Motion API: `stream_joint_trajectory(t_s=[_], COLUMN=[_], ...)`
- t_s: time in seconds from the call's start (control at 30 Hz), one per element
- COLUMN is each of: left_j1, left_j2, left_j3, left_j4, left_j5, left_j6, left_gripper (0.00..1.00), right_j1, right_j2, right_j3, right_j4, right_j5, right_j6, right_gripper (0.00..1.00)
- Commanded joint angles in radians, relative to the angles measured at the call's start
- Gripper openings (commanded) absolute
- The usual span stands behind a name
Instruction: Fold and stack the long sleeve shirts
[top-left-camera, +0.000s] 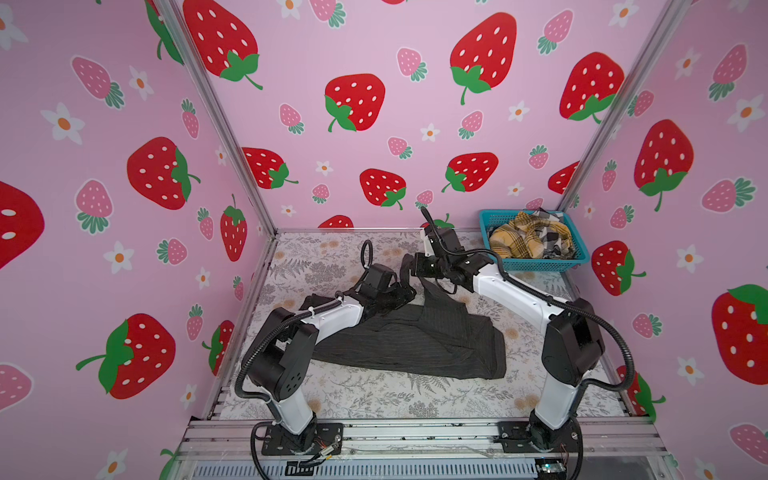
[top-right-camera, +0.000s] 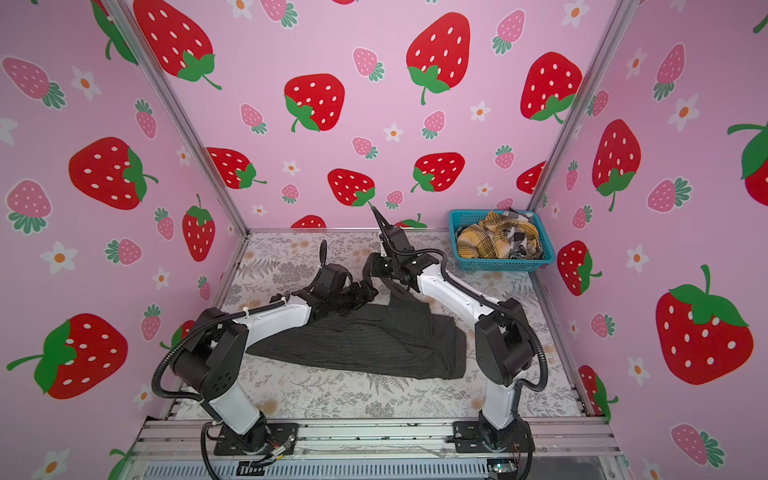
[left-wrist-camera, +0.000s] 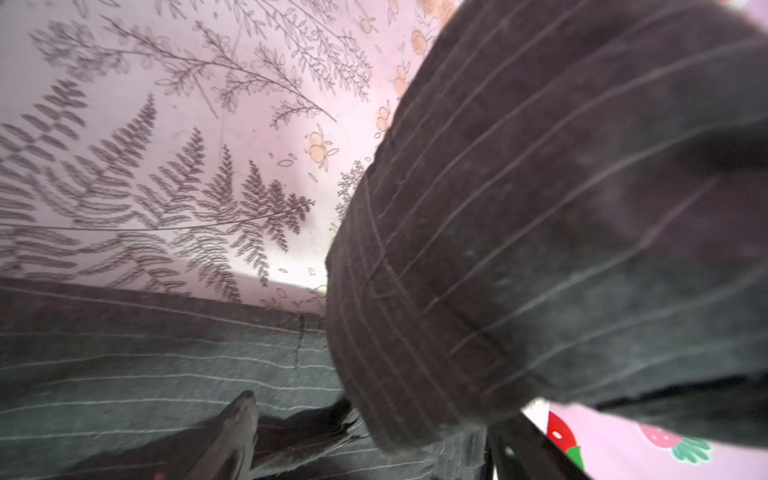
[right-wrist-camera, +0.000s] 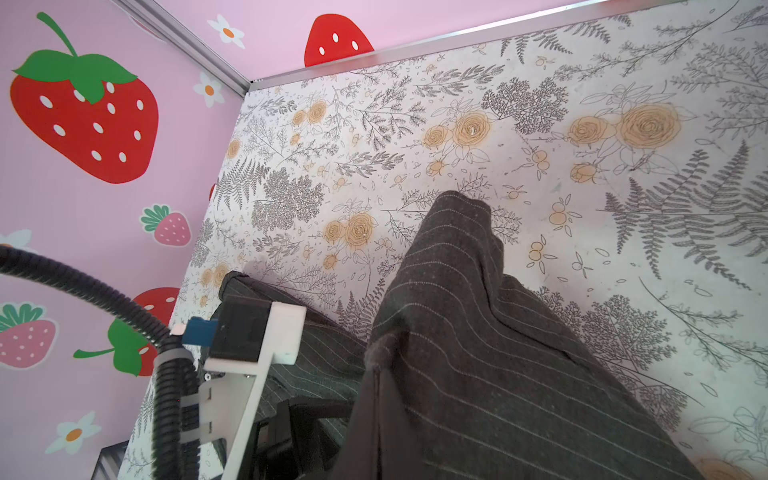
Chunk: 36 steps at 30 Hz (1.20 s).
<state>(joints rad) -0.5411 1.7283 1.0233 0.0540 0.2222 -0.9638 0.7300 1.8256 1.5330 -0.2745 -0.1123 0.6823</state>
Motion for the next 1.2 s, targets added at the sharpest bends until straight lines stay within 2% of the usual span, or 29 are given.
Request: stream_joint_trajectory(t_s=[0.0, 0.2, 0.3, 0.4, 0.53, 0.7, 0.83, 0.87, 0.9, 0.97, 1.0, 1.07, 1.17], left_j1=[-0.01, -0.008, -0.007, -0.006, -0.001, 0.015, 0.015, 0.016, 0.016, 0.017, 0.017, 0.017, 0.02], left_j2=[0.043, 0.07, 0.065, 0.054, -0.016, -0.182, -0.314, -0.35, -0.38, -0.455, -0.488, -0.55, -0.593], left_j3=[0.046, 0.116, 0.156, 0.212, 0.212, 0.057, -0.044, -0.067, -0.084, -0.127, -0.151, -0.202, -0.27], left_j4=[0.006, -0.069, -0.13, -0.231, -0.349, -0.33, -0.412, -0.431, -0.46, -0.517, -0.531, -0.566, -0.606], left_j5=[0.001, -0.052, -0.078, -0.158, -0.258, -0.29, -0.387, -0.4, -0.421, -0.469, -0.482, -0.496, -0.471], left_j6=[-0.016, 0.005, 0.052, 0.12, 0.218, 0.289, 0.369, 0.392, 0.412, 0.435, 0.443, 0.436, 0.385], left_gripper=[0.77, 0.46, 0.19, 0.0, 0.0, 0.0, 0.0, 0.0, 0.0, 0.0, 0.0, 0.0, 0.0], right_j1=[-0.004, -0.005, -0.004, -0.006, -0.007, -0.007, 0.01, 0.021, 0.033, 0.061, 0.069, 0.081, 0.08], right_j2=[-0.044, -0.067, -0.073, -0.081, -0.086, -0.087, -0.106, -0.115, -0.122, -0.142, -0.156, -0.202, -0.272], right_j3=[-0.015, -0.035, -0.042, -0.045, -0.044, -0.068, -0.137, -0.173, -0.203, -0.268, -0.302, -0.383, -0.479], right_j4=[0.006, 0.008, 0.008, 0.008, 0.006, 0.027, 0.048, 0.064, 0.073, 0.058, 0.052, 0.048, 0.064], right_j5=[-0.01, -0.009, -0.009, -0.007, -0.004, -0.035, -0.067, -0.084, -0.093, -0.087, -0.075, -0.055, -0.049], right_j6=[0.018, 0.022, 0.022, 0.022, 0.02, 0.026, 0.026, 0.023, 0.016, -0.002, -0.006, -0.004, 0.009], right_gripper=[0.0, 0.0, 0.0, 0.0, 0.0, 0.0, 0.0, 0.04, 0.16, 0.49, 0.6, 0.71, 0.75])
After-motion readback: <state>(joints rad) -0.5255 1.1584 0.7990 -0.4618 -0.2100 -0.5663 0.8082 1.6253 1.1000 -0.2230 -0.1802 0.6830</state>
